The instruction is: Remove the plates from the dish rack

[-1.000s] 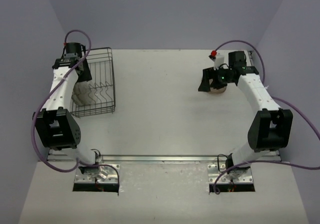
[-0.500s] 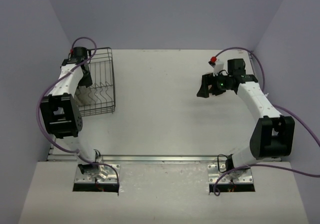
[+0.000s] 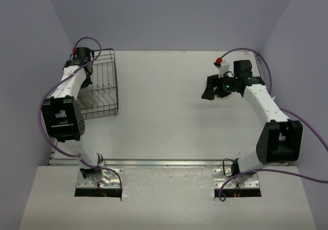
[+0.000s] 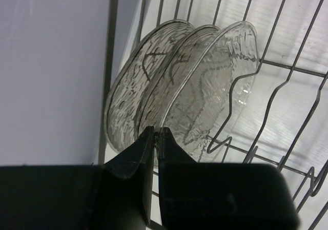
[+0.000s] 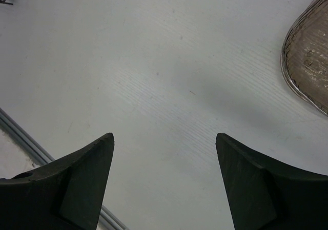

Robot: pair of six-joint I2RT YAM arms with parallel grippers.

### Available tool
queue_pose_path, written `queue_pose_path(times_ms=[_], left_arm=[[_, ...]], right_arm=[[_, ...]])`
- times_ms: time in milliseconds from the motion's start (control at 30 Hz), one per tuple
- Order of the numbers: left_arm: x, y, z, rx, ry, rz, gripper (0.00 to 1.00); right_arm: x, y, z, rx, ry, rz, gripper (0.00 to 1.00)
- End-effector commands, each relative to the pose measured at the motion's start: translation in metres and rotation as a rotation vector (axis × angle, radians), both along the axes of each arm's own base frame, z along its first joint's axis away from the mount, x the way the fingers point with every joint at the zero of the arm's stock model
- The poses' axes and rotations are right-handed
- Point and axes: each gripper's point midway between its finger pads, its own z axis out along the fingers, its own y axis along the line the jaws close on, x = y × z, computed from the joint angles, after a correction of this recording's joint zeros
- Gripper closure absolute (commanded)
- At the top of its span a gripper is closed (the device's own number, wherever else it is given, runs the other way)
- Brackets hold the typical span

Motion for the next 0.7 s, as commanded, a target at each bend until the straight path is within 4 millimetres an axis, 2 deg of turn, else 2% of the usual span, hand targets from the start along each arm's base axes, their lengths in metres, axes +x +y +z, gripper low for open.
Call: queue_pose_path(times_ms=[0, 133, 200, 267, 367, 433, 500, 633, 667], left_arm=[[0.017, 0.007, 0.070, 0.113, -0.182, 0.000, 1.00], [0.021, 0.001, 0.106, 0.173, -0.239, -0.016, 1.00], [0.025, -0.011, 0.135, 0.199, -0.289, -0.043, 1.00], [0.026, -0.017, 0.153, 0.207, -0.318, -0.057, 1.00], [0.024, -0.038, 0.187, 0.187, -0.379, -0.118, 1.00], [0.027, -0.060, 0.206, 0.142, -0.433, -0.191, 1.00], [0.026, -0.082, 0.213, 0.062, -0.457, -0.281, 1.00], [0.017, -0.143, 0.226, -0.158, -0.521, -0.552, 1.00], [0.012, -0.166, 0.221, -0.236, -0.510, -0.662, 1.00]], right_arm=[[0.005, 0.003, 0.022, 0.023, -0.078, 0.008, 0.20], [0.004, 0.005, 0.029, 0.035, -0.086, 0.013, 0.20], [0.003, 0.006, 0.034, 0.042, -0.098, 0.017, 0.20], [0.003, 0.008, 0.038, 0.060, -0.091, 0.007, 0.20], [0.003, 0.014, 0.050, 0.103, -0.094, 0.009, 0.20], [0.003, 0.018, 0.060, 0.139, -0.100, 0.014, 0.20], [0.003, 0.024, 0.071, 0.172, -0.111, 0.024, 0.20], [0.005, 0.035, 0.100, 0.260, -0.137, 0.037, 0.20], [0.005, 0.040, 0.110, 0.292, -0.144, 0.045, 0.21]])
